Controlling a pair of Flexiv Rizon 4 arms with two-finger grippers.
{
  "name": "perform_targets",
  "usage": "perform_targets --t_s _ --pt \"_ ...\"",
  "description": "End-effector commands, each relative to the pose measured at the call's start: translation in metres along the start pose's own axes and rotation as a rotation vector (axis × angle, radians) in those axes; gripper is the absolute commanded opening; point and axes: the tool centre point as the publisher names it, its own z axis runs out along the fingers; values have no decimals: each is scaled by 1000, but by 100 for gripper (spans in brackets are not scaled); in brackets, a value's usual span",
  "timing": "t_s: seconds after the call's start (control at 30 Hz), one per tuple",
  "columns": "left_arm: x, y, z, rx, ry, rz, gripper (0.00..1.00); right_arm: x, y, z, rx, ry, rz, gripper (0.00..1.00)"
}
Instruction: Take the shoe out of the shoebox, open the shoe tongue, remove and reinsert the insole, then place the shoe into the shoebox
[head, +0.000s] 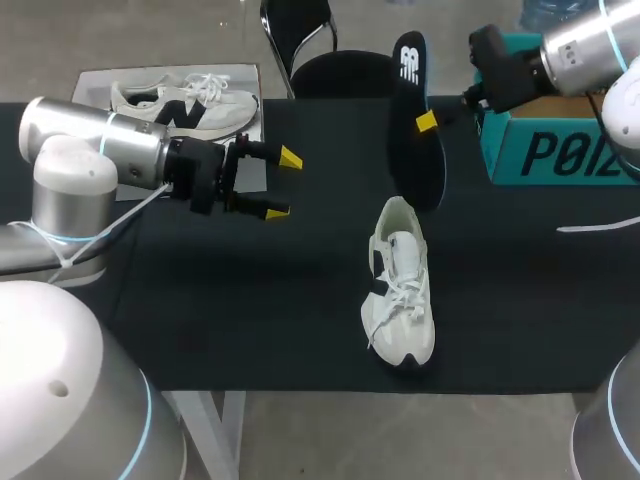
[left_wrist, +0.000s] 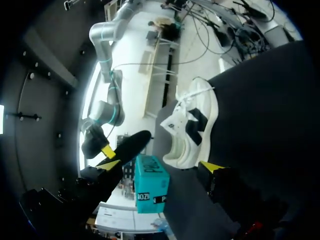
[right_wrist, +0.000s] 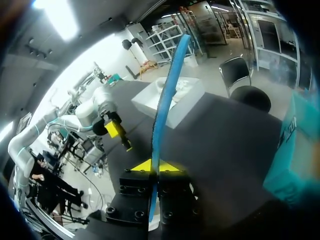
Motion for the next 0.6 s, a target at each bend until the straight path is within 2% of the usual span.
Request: perform_targets --t_s 0.03,0.3,0.6 --pt "0 0 0 -1 2 1 100 -14 6 13 20 9 0 0" --pt "0 0 0 -1 2 1 100 -30 -11 31 -4 25 32 0" --pt "0 0 0 -1 2 1 100 -36 -36 46 -51 54 82 0"
